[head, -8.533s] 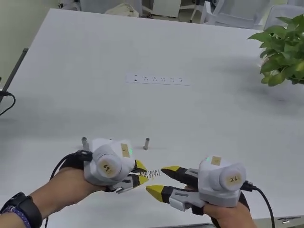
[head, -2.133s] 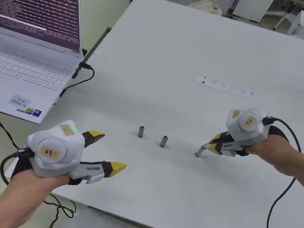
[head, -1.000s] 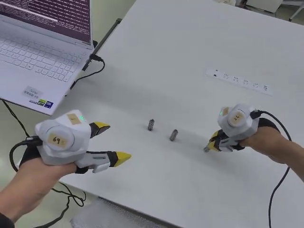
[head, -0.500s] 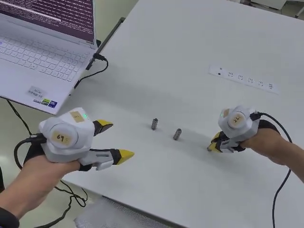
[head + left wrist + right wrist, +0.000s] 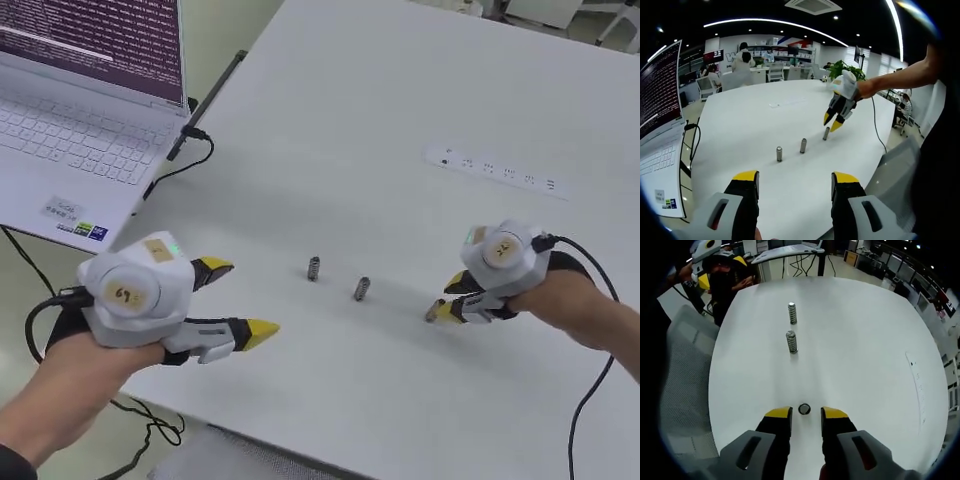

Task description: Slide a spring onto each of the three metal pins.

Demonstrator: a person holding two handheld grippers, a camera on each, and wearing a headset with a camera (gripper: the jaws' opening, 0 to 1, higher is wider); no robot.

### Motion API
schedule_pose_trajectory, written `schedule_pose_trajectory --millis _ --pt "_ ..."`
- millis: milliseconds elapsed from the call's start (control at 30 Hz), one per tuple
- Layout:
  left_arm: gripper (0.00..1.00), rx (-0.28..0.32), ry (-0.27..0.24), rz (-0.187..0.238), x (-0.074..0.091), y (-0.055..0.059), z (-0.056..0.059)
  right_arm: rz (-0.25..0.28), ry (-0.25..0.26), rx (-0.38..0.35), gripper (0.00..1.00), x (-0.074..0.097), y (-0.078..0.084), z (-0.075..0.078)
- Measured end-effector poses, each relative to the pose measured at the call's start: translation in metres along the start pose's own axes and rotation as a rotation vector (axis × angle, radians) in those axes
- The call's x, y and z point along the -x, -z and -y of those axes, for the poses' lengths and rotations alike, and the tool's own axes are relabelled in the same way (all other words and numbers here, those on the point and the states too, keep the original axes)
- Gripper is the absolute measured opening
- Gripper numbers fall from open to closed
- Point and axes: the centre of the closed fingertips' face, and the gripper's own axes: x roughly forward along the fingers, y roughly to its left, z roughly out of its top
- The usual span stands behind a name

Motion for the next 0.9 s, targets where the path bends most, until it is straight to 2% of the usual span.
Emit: schedule_pose_trajectory --millis 233,400,500,733,900 --pt "0.53 -0.009 0.007 0.006 -0.002 -0.003 -0.001 0.053 0.027 -0.056 0.22 0.008 0.0 -0.002" --pt "0.53 -0.017 0.005 0.01 -0.002 -0.007 -0.005 0.11 0.051 -0.097 0.23 0.014 -0.003 -0.004" --pt "0.53 -0.016 0.002 0.017 -0.001 -0.009 -0.008 0.165 0.072 -0.133 0.24 0.02 -0.008 -0.006" --pt "0.53 -0.018 0.004 0.023 -0.002 -0.014 -0.008 0.282 0.119 -0.204 0.26 0.035 -0.013 -0.009" --pt "0.53 -0.027 0.014 0.021 -0.005 -0.016 -0.005 0.315 0.133 -0.236 0.27 0.042 -0.01 -0.011"
